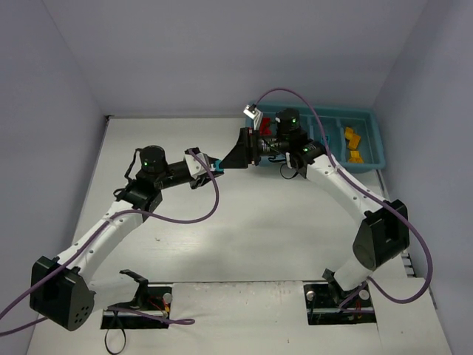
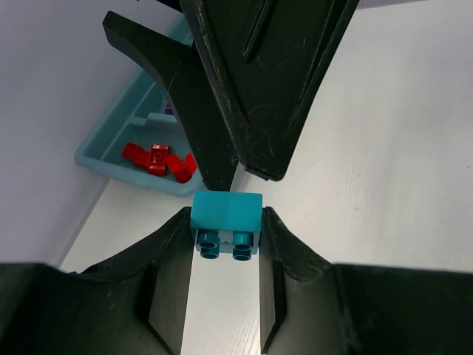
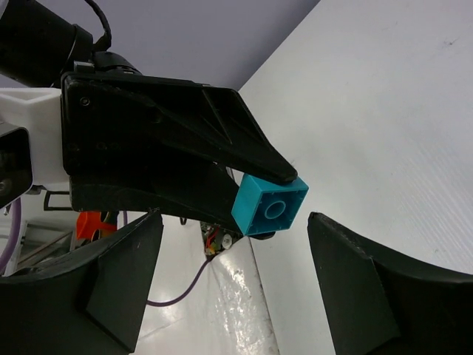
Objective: Sort the legos into containers by color
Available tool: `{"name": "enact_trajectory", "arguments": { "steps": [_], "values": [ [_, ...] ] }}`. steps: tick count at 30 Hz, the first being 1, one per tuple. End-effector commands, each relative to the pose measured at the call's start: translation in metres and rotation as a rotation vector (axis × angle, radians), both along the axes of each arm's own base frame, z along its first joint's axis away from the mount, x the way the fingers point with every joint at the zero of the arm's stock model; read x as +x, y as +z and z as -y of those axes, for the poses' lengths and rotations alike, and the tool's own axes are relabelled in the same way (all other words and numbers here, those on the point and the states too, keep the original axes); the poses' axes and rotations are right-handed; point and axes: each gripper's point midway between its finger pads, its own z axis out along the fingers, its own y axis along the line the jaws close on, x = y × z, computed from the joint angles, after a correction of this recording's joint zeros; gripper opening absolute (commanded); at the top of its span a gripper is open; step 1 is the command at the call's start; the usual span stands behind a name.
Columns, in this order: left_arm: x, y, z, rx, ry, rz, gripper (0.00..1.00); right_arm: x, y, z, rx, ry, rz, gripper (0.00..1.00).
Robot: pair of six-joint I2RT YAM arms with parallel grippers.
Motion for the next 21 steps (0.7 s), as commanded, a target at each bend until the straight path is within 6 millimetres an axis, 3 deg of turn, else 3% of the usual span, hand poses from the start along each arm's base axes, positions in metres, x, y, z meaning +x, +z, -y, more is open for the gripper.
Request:
{"name": "enact_trajectory", "arguments": {
  "steps": [1, 8, 15, 18, 19, 21],
  "values": [
    [-0.002, 0.059, 0.009, -0.096, -0.051, 0.155, 0.02, -0.001, 0.036, -0.007, 0.082, 0.041, 0.115, 0.75],
    [-0.009, 0.061, 0.01, -0.117, -0.069, 0.154, 0.02, 0.004, 0.026, -0.01, 0.075, 0.032, 0.09, 0.7],
    [-0.011, 0.061, 0.015, -0.142, -0.083, 0.151, 0.02, -0.002, 0.034, -0.017, 0.125, 0.076, 0.095, 0.56],
    [-0.01, 0.061, 0.017, -0.149, -0.084, 0.15, 0.02, -0.005, 0.035, -0.017, 0.137, 0.094, 0.094, 0.38],
    [-0.008, 0.062, 0.018, -0.154, -0.085, 0.149, 0.02, -0.006, 0.035, -0.017, 0.137, 0.096, 0.093, 0.23],
    [-0.007, 0.061, 0.019, -0.154, -0.086, 0.144, 0.02, -0.007, 0.035, -0.016, 0.137, 0.1, 0.101, 0.05]
  ]
}}
